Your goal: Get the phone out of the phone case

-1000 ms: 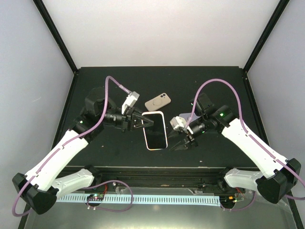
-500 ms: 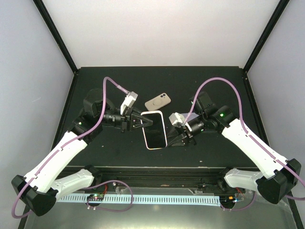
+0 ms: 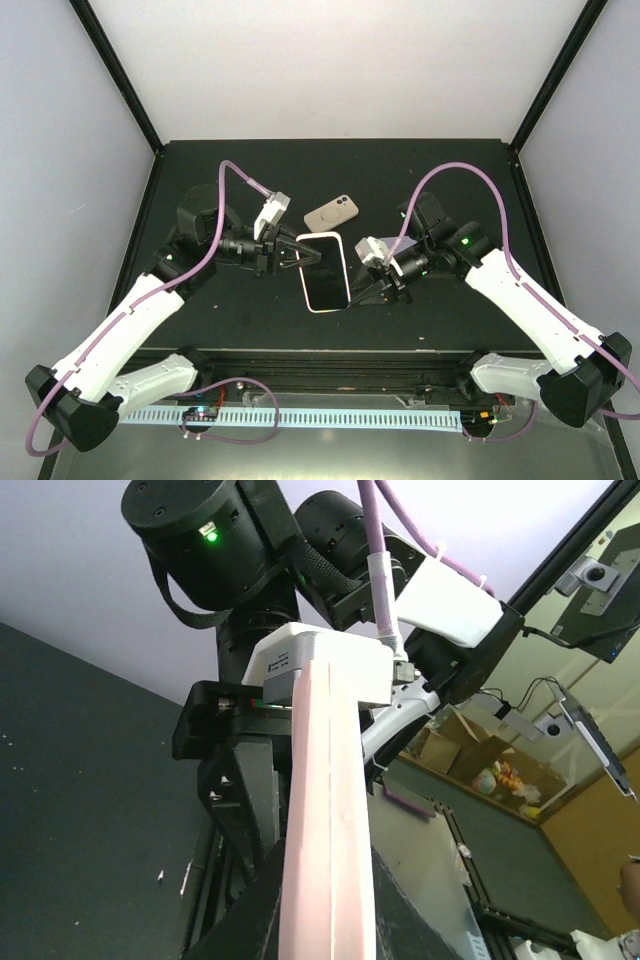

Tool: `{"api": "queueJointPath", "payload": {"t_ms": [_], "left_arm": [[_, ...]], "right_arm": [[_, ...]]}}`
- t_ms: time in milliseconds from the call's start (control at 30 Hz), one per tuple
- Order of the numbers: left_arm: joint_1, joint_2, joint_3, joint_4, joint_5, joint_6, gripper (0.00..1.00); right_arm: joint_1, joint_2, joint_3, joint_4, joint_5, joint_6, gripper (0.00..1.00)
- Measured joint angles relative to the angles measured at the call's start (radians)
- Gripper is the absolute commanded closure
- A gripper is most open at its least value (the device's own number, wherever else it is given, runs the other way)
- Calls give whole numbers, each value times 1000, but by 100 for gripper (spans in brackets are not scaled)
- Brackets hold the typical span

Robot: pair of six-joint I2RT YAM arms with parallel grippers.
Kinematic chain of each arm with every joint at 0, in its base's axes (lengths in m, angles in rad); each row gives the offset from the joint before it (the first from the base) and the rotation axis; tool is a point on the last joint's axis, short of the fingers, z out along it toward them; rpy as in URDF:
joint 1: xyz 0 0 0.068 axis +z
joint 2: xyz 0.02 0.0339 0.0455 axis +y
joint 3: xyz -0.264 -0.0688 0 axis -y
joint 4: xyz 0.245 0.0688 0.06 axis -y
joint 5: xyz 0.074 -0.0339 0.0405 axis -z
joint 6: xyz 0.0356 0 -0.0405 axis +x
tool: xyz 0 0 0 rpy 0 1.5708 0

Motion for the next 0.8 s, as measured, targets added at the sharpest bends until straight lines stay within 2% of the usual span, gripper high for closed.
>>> {"api": "queueJointPath", "payload": {"t_ms": [333, 467, 533, 600, 800], "left_arm": [[26, 14, 0, -2, 18, 10, 98], [37, 14, -2, -3, 10, 16, 98], [42, 14, -4, 1, -3, 19, 98], [44, 14, -8, 7, -17, 23, 98], [44, 12, -31, 52, -37, 23, 99]], "right_arm": [[1, 15, -6, 80, 97, 154, 76], [2, 19, -15, 149, 161, 247, 68], [3, 19, -15, 181, 187, 288, 56], [5, 21, -15, 211, 209, 333, 49], [2, 35, -14, 299, 238, 472, 41]]}}
